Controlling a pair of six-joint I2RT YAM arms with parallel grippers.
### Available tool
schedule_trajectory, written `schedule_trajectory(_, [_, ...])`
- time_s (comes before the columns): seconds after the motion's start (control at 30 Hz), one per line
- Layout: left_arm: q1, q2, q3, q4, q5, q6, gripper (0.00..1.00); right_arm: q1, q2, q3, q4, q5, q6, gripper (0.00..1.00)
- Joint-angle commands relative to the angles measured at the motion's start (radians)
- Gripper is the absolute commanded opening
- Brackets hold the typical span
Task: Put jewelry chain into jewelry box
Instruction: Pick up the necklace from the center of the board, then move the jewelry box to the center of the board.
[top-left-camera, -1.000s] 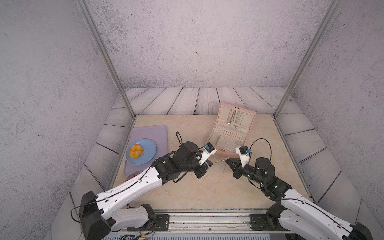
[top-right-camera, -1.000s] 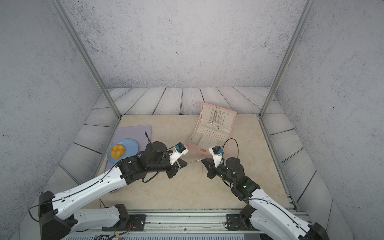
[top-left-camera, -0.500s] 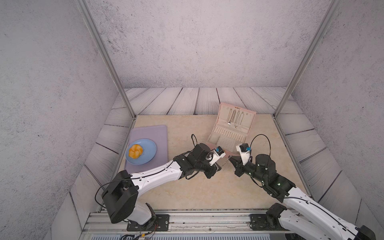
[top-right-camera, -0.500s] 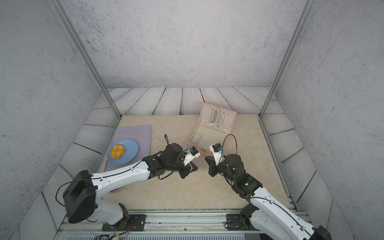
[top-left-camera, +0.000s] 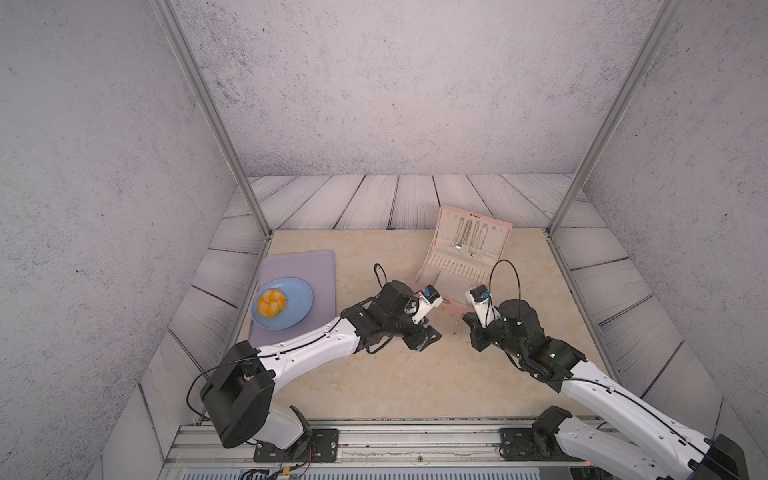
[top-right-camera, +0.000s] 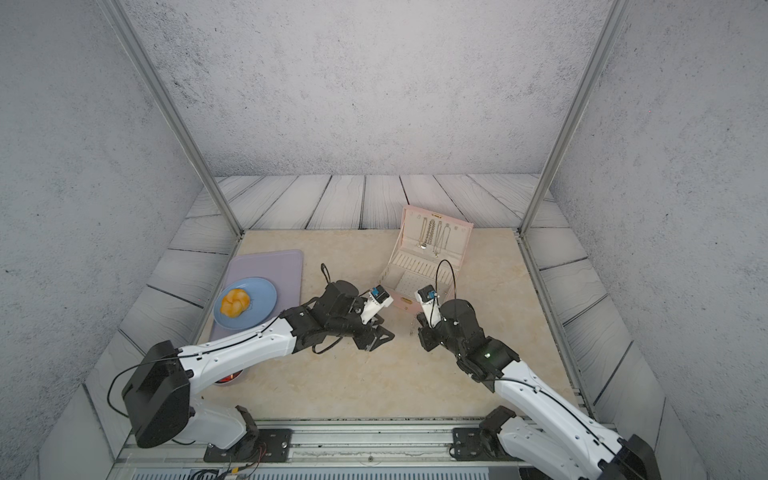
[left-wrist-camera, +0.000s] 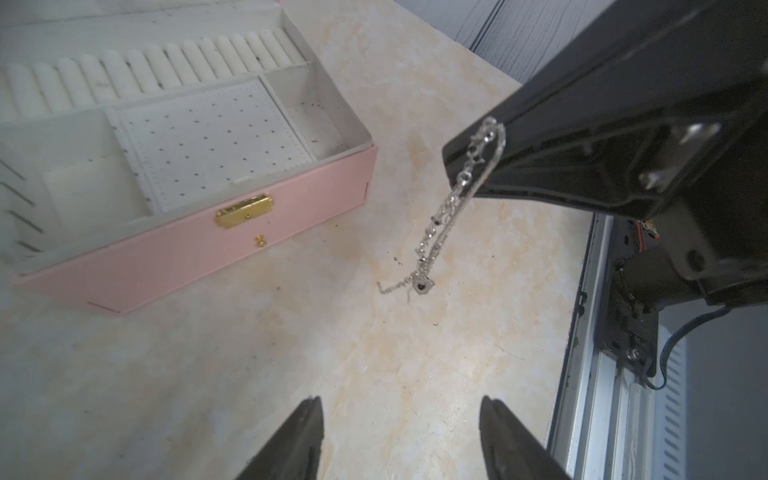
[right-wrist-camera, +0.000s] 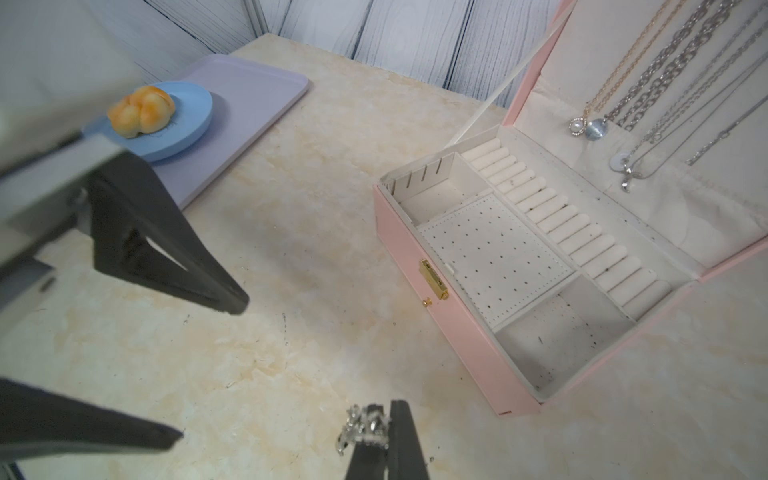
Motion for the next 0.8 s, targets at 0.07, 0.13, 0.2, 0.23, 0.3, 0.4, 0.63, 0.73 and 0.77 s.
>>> schedule_trajectory(0.07, [0.141, 0.036, 0.097, 0.003, -0.020, -0.068, 0.66, 0.002, 0.024, 0.033, -0.062, 0.063, -0.042, 0.00])
schedule_trajectory(0.13, [0.169, 0.095, 0.143, 0.019, -0.063, -0.076, 0.67, 0.003, 0.035, 0.035, -0.061, 0.064, -0.045, 0.00])
schedule_trajectory(0.2, [0.178, 0.160, 0.206, 0.030, -0.107, -0.059, 0.67, 0.003, 0.044, 0.036, -0.063, 0.074, -0.047, 0.00])
schedule_trajectory(0.23, [0.179, 0.205, 0.244, 0.023, -0.126, -0.053, 0.67, 0.004, 0.047, 0.036, -0.066, 0.082, -0.049, 0.00])
schedule_trajectory(0.3, [0.186, 0.297, 0.350, -0.010, -0.154, -0.042, 0.67, 0.003, 0.053, 0.039, -0.072, 0.095, -0.053, 0.00])
schedule_trajectory(0.4, [0.200, 0.444, 0.509, -0.093, -0.233, -0.039, 0.68, 0.003, 0.053, 0.035, -0.069, 0.099, -0.054, 0.00])
schedule_trajectory(0.63, [0.215, 0.669, 0.735, -0.177, -0.300, -0.034, 0.68, 0.003, 0.055, 0.027, -0.060, 0.104, -0.057, 0.00])
schedule_trajectory(0.73, [0.215, 0.734, 0.795, -0.209, -0.295, -0.038, 0.67, 0.003, 0.055, 0.024, -0.056, 0.105, -0.057, 0.00])
schedule_trajectory(0.77, [0.215, 0.753, 0.807, -0.211, -0.303, -0.041, 0.65, 0.003, 0.055, 0.023, -0.054, 0.105, -0.057, 0.00])
